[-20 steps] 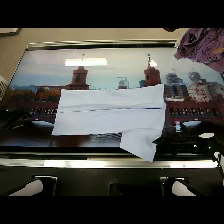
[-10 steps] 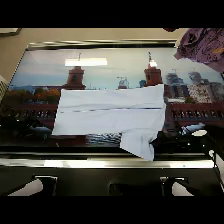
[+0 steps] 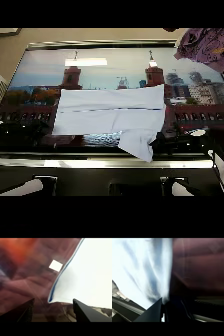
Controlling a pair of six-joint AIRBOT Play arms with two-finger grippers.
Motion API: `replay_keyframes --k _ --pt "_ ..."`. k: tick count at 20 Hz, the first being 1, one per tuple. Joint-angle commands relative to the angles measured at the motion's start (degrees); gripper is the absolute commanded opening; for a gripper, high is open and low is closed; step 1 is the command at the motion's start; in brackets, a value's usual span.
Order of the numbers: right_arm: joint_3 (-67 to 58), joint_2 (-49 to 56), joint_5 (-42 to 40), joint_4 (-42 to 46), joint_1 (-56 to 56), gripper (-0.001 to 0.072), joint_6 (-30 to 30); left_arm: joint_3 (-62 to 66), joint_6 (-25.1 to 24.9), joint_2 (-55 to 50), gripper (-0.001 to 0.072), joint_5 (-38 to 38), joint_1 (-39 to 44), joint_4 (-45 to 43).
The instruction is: Fold the clothes and pants, and hang the long-sleeved shirts on hangers.
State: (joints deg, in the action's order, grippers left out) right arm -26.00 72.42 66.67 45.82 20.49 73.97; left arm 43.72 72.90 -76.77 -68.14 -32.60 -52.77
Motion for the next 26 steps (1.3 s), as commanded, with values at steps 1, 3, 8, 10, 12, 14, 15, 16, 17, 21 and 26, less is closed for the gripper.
replay_keyframes --k 1,3,8,10,12,14,15,16,17,21,26 --pt "-0.1 -0.1 0.9 -0.4 0.0 0.0035 0.2 -0.4 -2.7 -2.4 0.0551 -0.6 0.6 3.3" --pt "-0.1 -0.4 0.7 -0.4 0.0 0.0035 0.2 -0.4 -2.6 -3.4 0.0525 -1.4 1.4 3.3" --pt "-0.1 -3.5 0.2 -0.3 0.0 0.0035 0.6 -0.4 -2.6 -5.3 0.052 -1.3 4.0 3.3" --pt "-0.1 -4.4 0.2 -0.3 0.0 0.0035 0.7 -0.4 -2.6 -5.7 0.0376 -0.7 4.7 3.3" --pt "-0.1 -5.4 0.3 -0.3 0.0 0.0034 0.9 -0.3 -2.7 -5.8 0.0045 -0.3 4.8 3.3" --pt "-0.1 -7.4 0.3 -0.2 0.0 0.0034 0.9 -0.1 -2.7 -5.4 0.0021 -1.0 4.8 3.3" --pt "-0.1 -8.9 0.4 0.2 0.0 0.0034 1.6 0.1 -2.7 -4.8 0.002 -1.7 4.8 3.3" --pt "-0.3 -10.8 1.0 0.9 0.0 0.0034 2.3 0.2 -2.4 -3.4 0.0019 -2.1 4.8 3.0" --pt "-0.4 -13.0 2.1 1.6 0.0 0.0034 3.1 0.1 -1.2 -1.4 0.0019 -2.5 4.8 1.8" --pt "-0.5 -25.8 8.7 9.1 0.0 0.0034 10.5 0.0 6.4 11.1 0.0019 -7.0 4.8 -9.1" --pt "-0.5 -43.1 16.3 11.3 0.0 0.0034 18.7 0.1 10.1 21.9 0.0018 -8.0 6.8 -10.3"
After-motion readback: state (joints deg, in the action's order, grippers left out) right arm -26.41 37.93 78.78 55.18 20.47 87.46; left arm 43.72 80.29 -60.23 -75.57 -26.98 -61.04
